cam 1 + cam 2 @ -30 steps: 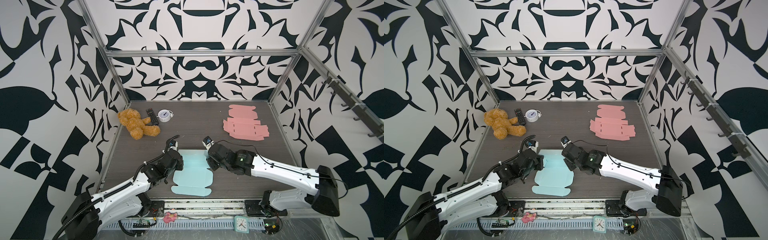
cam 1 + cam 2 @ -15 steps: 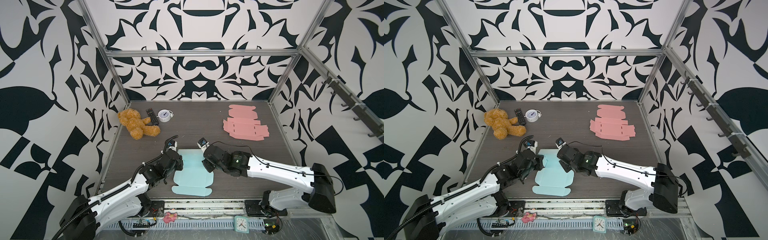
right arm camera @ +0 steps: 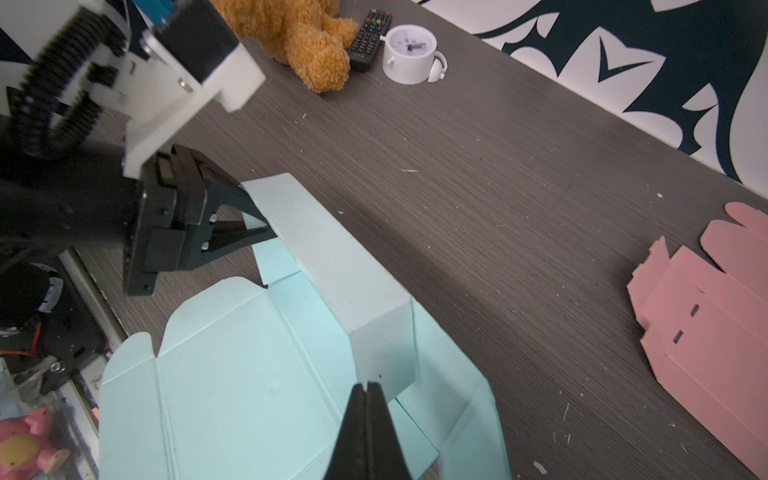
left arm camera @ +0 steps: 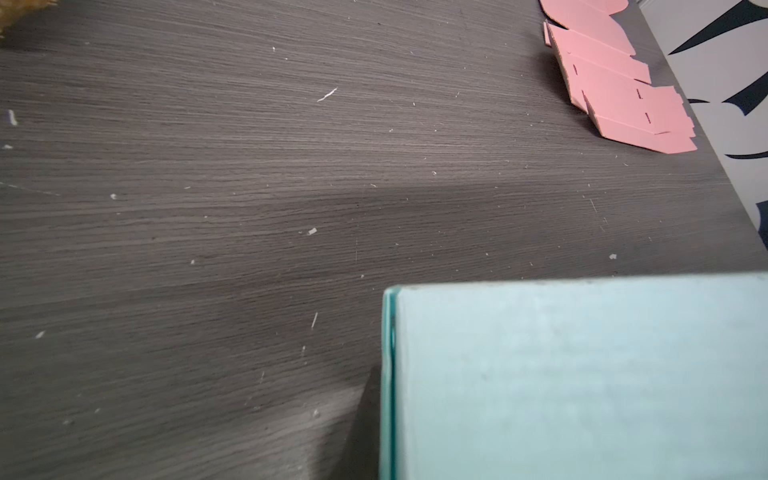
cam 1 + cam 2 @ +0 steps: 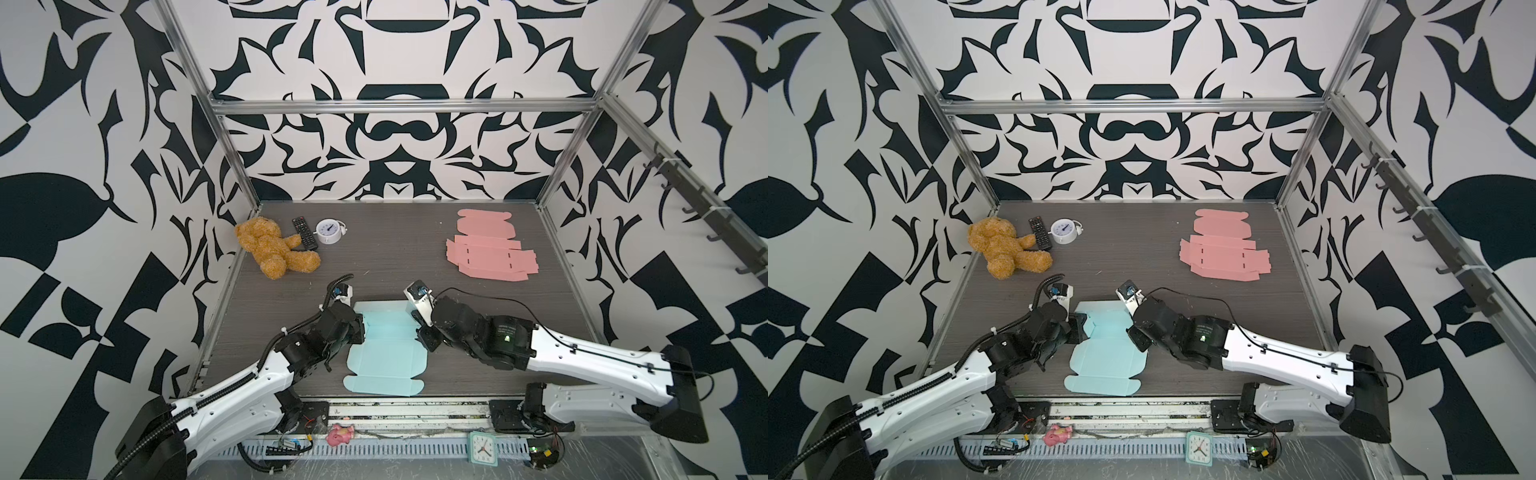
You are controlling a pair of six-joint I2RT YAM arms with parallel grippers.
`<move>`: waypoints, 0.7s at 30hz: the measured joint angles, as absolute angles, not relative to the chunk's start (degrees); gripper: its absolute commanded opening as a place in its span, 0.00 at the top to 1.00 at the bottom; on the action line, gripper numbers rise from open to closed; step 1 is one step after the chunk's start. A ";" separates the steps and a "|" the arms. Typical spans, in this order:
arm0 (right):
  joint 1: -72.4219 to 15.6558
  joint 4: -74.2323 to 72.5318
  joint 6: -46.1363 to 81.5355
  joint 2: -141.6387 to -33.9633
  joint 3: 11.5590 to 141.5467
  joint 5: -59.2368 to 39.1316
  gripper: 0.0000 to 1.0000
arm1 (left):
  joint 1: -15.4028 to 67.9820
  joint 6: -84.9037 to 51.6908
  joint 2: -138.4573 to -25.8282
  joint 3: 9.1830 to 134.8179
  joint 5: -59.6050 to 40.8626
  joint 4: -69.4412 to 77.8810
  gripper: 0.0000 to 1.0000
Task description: Fold the paper box
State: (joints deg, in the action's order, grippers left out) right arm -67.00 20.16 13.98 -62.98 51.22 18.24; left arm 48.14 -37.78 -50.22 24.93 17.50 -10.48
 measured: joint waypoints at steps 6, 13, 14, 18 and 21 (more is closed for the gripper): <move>-67.00 17.26 13.21 -55.13 44.53 18.20 1.00 | 48.14 -38.68 -49.08 24.93 16.45 -10.74 0.96; -67.00 11.57 13.58 -42.19 34.68 17.12 0.99 | 46.39 -40.77 -45.69 24.95 14.24 -11.81 0.97; -67.00 10.92 13.63 -40.69 33.54 16.91 0.99 | 45.87 -41.12 -45.47 24.97 13.82 -11.86 0.97; -67.00 9.19 14.06 -36.18 30.26 16.40 0.99 | 44.58 -42.15 -45.10 25.47 12.53 -12.29 0.98; -67.00 7.35 14.46 -34.33 28.36 15.77 1.00 | 43.97 -42.76 -44.38 25.74 11.66 -12.38 0.98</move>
State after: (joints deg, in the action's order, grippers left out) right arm -67.00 7.35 14.46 -34.33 28.36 15.77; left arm 43.97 -42.76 -44.38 25.74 11.66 -12.38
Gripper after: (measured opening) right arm 0.044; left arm 0.100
